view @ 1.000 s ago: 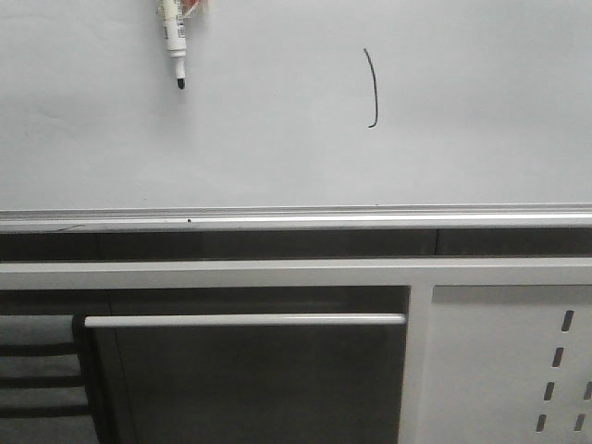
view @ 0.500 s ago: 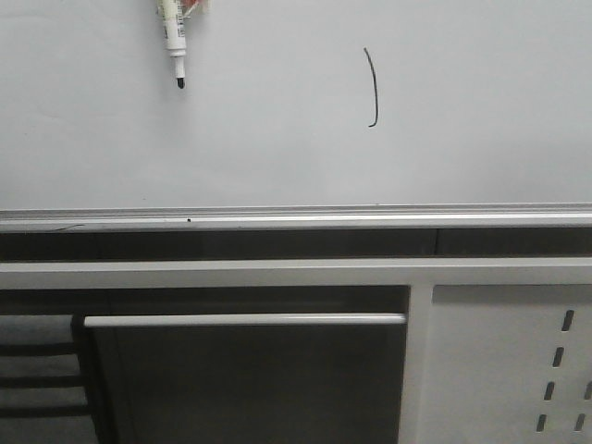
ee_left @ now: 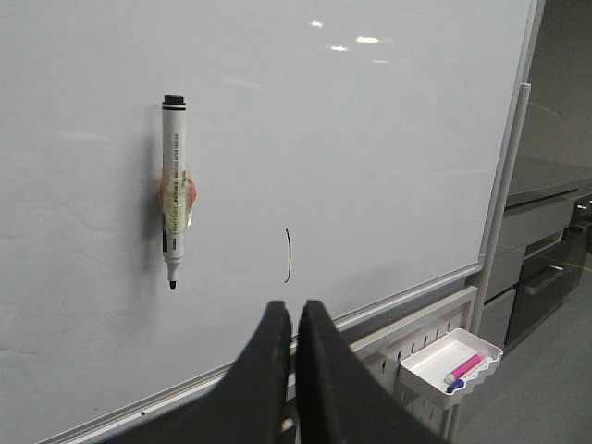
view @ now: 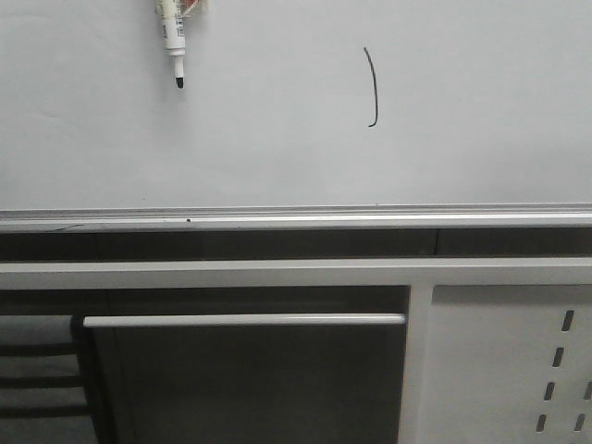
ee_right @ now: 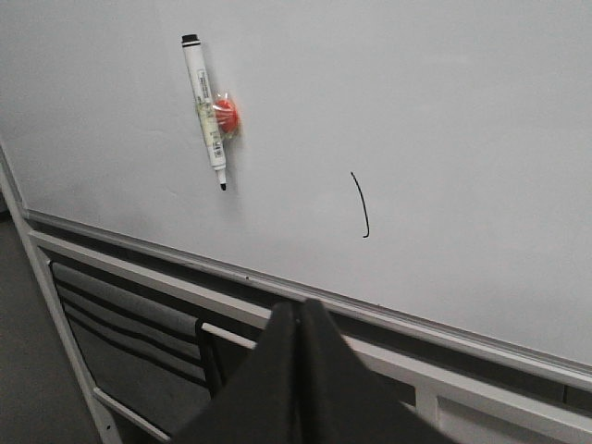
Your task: Write number 1 on whiteboard
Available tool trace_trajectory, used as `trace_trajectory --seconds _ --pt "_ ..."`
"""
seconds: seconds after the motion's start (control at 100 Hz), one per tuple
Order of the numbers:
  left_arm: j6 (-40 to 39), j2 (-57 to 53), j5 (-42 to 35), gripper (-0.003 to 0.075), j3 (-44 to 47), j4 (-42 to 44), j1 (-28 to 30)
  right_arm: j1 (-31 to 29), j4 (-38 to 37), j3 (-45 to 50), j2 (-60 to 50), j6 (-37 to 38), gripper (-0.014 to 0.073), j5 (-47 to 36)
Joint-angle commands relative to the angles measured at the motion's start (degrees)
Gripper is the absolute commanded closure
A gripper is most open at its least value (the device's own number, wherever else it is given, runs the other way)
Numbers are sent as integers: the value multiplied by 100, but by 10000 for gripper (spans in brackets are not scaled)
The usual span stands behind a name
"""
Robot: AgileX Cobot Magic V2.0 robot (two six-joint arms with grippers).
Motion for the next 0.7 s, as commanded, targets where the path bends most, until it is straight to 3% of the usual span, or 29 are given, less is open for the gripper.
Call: trace_trajectory --seconds 0.0,0.44,0.53,0.61,0.69 --pt "-8 61 -310 741 -151 -62 -6 -18 117 -135 23 -35 647 -279" --pt "-8 61 -310 741 -144 9 -6 -18 117 -135 23 -35 647 -279" --pt "-208 72 -271 741 -139 1007 46 -18 117 -135 23 -35 647 -279" --pt "-1310 72 -317 741 -69 2262 334 -18 117 -135 23 -35 647 -279" --pt "-2340 72 -333 741 88 2962 1112 -18 117 -135 23 -35 647 -279"
